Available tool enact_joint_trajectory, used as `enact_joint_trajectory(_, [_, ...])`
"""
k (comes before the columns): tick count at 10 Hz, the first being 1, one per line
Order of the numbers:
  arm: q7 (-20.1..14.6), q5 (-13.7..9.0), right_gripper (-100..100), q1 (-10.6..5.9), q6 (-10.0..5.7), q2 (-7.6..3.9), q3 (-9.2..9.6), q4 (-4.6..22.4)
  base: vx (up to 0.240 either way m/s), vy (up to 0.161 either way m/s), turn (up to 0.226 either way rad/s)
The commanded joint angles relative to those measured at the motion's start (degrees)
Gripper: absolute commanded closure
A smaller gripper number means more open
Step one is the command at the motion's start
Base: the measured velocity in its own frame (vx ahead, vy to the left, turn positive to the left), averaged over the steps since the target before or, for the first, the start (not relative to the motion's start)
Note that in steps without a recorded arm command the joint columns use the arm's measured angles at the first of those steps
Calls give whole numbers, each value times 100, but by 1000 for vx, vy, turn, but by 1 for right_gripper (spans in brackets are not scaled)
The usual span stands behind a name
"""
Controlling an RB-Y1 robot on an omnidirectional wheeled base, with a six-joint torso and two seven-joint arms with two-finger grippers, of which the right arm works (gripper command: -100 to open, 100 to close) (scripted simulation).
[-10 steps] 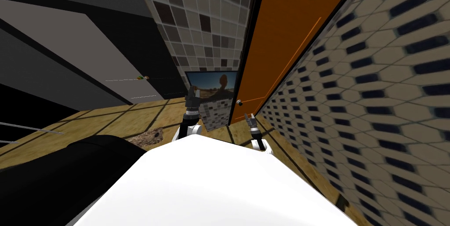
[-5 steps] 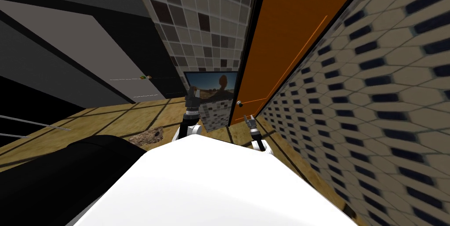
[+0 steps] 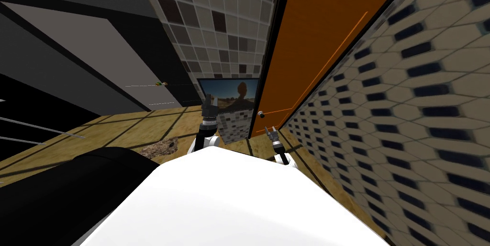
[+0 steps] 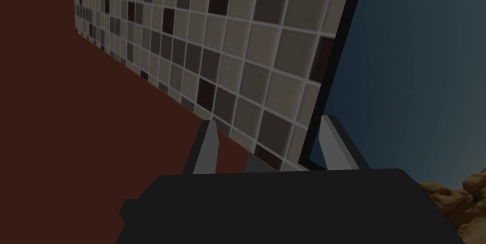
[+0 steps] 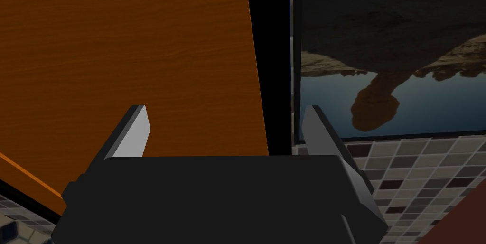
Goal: Pull the door open
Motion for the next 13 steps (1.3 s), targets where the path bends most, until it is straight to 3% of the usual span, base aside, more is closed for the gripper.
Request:
enact_joint_trajectory(1, [78, 22, -100, -44, -46, -13, -2, 160, 50, -29, 25])
enact_joint_trajectory(9, [804, 301, -100, -454, -328, -148, 12, 1400, 70, -41, 59])
enact_joint_trajectory(13, [996, 374, -100, -562, -402, -183, 16, 1728, 56, -30, 37])
